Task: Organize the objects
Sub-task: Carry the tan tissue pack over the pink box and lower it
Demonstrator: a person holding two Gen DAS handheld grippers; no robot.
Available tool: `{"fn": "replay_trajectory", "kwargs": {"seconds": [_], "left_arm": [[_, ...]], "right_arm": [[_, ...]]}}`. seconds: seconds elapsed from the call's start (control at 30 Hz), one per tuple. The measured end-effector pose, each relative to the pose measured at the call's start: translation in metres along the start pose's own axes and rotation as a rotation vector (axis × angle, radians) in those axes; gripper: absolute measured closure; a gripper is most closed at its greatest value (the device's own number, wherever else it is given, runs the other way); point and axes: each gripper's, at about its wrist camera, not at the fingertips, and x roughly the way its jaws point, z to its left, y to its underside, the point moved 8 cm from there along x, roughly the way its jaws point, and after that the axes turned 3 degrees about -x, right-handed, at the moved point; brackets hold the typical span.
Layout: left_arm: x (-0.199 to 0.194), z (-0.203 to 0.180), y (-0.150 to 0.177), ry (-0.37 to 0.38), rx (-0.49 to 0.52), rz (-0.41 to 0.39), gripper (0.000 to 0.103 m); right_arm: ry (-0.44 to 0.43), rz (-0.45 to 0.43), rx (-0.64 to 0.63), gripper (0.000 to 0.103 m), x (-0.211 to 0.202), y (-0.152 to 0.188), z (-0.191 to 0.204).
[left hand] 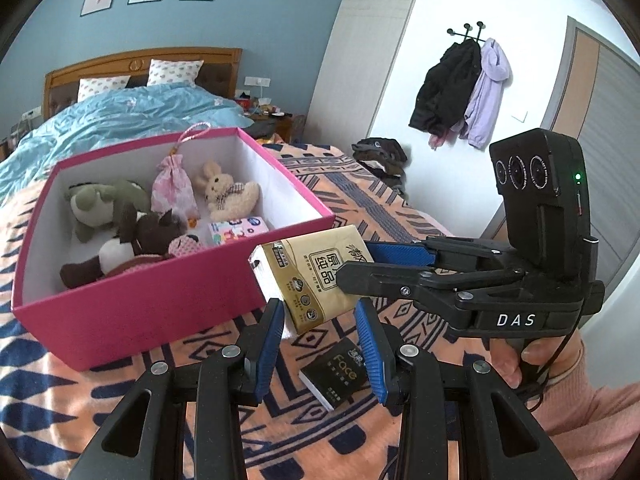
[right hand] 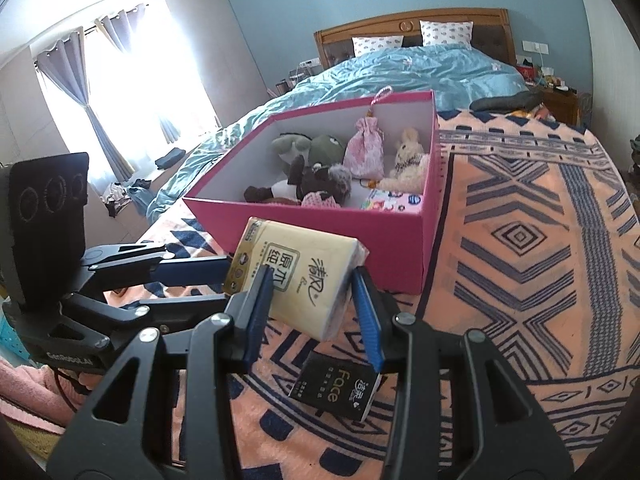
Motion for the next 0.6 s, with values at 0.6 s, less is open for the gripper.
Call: {"fn": "replay_trajectory", "kwargs": {"seconds": [0.6], "left_arm": [[-0.002, 0.004, -0.023, -0.024, 0.023, -0.037, 0.066]], "right_arm": [[0.001, -0.036, -0.036, 0.059, -0.005, -0.024, 0.002]]}}
